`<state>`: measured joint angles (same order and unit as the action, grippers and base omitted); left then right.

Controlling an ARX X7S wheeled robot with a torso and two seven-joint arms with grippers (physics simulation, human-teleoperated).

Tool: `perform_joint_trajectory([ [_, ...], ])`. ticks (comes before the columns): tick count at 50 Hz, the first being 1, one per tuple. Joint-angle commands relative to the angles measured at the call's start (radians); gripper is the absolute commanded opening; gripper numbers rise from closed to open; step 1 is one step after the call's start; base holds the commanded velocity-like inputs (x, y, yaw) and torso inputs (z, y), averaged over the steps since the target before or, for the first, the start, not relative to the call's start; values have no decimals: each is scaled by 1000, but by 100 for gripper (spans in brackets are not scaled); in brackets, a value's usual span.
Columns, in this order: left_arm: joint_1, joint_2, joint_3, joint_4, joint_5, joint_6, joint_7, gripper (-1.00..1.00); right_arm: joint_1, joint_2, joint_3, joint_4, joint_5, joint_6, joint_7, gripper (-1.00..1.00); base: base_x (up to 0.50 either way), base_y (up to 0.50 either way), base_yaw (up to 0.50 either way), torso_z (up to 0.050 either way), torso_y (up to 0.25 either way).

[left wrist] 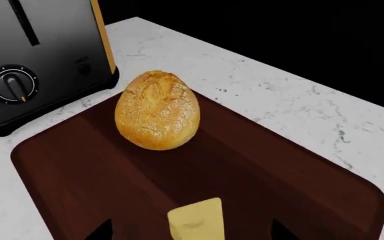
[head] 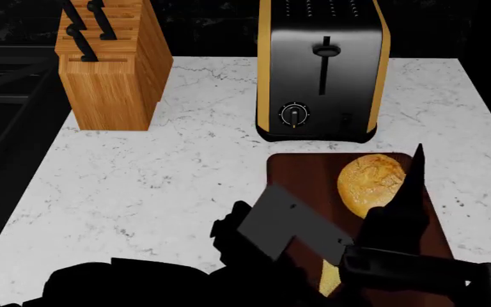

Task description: Place the bread and cheese on the cutting board.

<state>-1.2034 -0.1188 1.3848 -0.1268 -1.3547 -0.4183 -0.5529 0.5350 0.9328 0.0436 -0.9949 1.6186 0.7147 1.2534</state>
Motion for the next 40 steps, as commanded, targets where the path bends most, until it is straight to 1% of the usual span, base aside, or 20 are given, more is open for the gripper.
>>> perform_joint_trajectory([
  [1,6,-45,4,59,1,4,-33,100,-2,57,49,-12,48,-20,27,100,0,0,0,0,0],
  [8,20,-67,10,74,10,9,-39,100,-6,80,72,-11,62,-26,31,100,0,0,0,0,0],
  [16,-17,-111,-21,187,-20,-7,-105,100,-27,57,64,-4,29,-16,11,100,0,0,0,0,0],
  [21,-14,-160,-21,235,-16,-10,-131,100,-19,33,36,-1,12,-5,6,100,0,0,0,0,0],
  [27,-42,-220,-68,313,-52,-4,-173,100,-19,-8,-5,7,-24,13,-10,100,0,0,0,0,0],
  [31,-47,-269,-78,375,-62,-9,-206,100,3,0,-13,1,2,13,9,100,0,0,0,0,0],
  [40,-28,-353,-97,403,-49,15,-228,100,0,6,-6,-1,7,10,11,100,0,0,0,0,0],
])
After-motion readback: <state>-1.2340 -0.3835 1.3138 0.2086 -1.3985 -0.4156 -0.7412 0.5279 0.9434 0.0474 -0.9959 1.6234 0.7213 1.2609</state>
